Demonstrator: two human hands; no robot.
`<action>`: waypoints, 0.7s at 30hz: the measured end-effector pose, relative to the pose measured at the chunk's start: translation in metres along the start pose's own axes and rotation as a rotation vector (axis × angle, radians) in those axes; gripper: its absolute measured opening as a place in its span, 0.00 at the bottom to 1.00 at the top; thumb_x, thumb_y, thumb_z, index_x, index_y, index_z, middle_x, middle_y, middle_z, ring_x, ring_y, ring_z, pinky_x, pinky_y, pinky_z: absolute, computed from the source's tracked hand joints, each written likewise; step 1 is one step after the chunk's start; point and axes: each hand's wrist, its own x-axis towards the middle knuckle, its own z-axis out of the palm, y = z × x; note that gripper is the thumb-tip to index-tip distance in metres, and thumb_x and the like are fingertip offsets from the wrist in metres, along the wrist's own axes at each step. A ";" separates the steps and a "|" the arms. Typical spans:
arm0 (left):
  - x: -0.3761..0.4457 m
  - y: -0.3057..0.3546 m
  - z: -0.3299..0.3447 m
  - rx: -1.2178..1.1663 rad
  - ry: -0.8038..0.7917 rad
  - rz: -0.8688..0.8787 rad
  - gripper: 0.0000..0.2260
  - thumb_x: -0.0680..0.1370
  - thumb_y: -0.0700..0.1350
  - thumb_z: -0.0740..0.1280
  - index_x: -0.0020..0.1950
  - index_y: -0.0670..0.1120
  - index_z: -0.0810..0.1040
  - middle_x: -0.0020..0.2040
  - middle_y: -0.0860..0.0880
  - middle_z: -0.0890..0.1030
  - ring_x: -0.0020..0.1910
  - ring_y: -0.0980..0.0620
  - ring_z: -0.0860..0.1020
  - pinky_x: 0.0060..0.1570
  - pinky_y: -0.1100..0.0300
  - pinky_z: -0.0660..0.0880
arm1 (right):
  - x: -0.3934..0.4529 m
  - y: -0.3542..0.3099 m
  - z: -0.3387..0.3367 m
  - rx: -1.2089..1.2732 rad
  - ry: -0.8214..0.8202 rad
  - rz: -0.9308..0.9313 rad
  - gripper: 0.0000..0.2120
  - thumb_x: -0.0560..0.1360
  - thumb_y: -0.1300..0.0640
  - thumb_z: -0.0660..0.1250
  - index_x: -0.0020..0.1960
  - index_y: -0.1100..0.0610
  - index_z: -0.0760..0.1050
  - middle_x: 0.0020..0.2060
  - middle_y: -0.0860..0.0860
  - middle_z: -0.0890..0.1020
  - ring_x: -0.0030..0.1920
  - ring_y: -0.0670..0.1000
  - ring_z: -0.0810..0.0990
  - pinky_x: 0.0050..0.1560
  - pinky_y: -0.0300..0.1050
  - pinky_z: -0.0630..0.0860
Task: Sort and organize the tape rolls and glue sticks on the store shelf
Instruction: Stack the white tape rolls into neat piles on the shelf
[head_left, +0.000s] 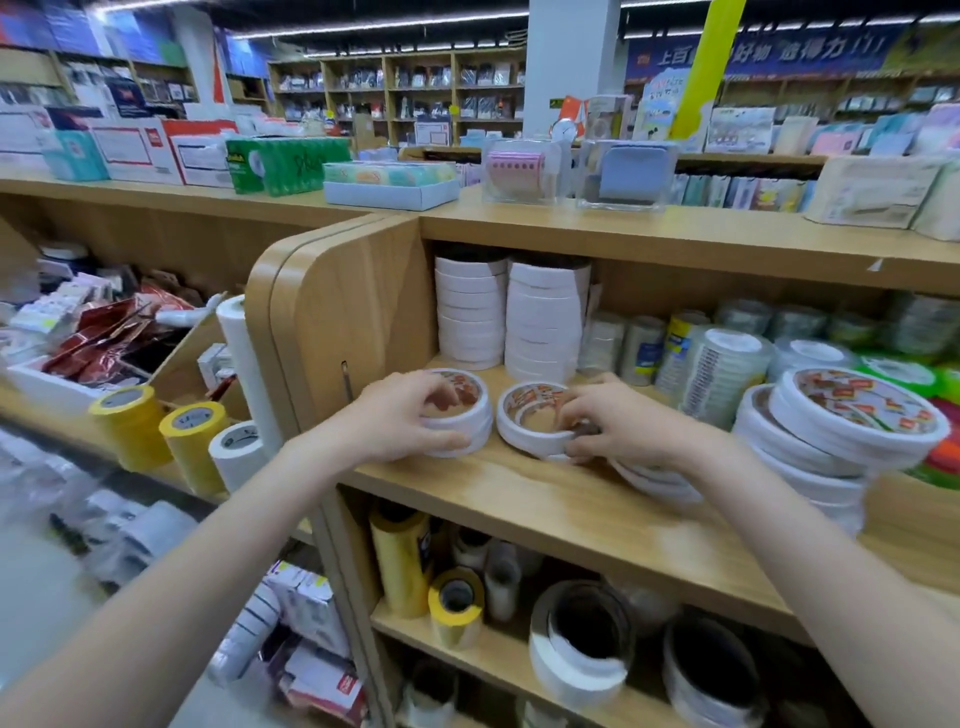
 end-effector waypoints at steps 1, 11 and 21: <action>0.001 -0.003 0.003 0.067 -0.041 0.013 0.13 0.72 0.55 0.70 0.50 0.48 0.76 0.47 0.51 0.77 0.49 0.51 0.74 0.53 0.52 0.72 | 0.001 0.002 0.000 -0.001 0.008 0.003 0.04 0.75 0.56 0.66 0.48 0.53 0.77 0.52 0.51 0.77 0.53 0.52 0.68 0.50 0.42 0.62; 0.011 -0.003 -0.005 0.145 -0.145 0.035 0.07 0.72 0.48 0.72 0.41 0.49 0.76 0.41 0.51 0.77 0.41 0.52 0.73 0.40 0.56 0.69 | -0.001 0.006 -0.008 -0.137 0.048 -0.004 0.06 0.75 0.57 0.63 0.46 0.60 0.76 0.46 0.54 0.77 0.47 0.52 0.69 0.51 0.52 0.71; 0.021 0.001 -0.013 0.140 -0.202 0.105 0.04 0.72 0.48 0.72 0.44 0.50 0.79 0.40 0.56 0.77 0.42 0.54 0.75 0.42 0.61 0.71 | 0.007 0.003 -0.005 -0.050 0.054 -0.079 0.08 0.73 0.54 0.66 0.44 0.59 0.77 0.41 0.54 0.79 0.44 0.54 0.76 0.47 0.51 0.72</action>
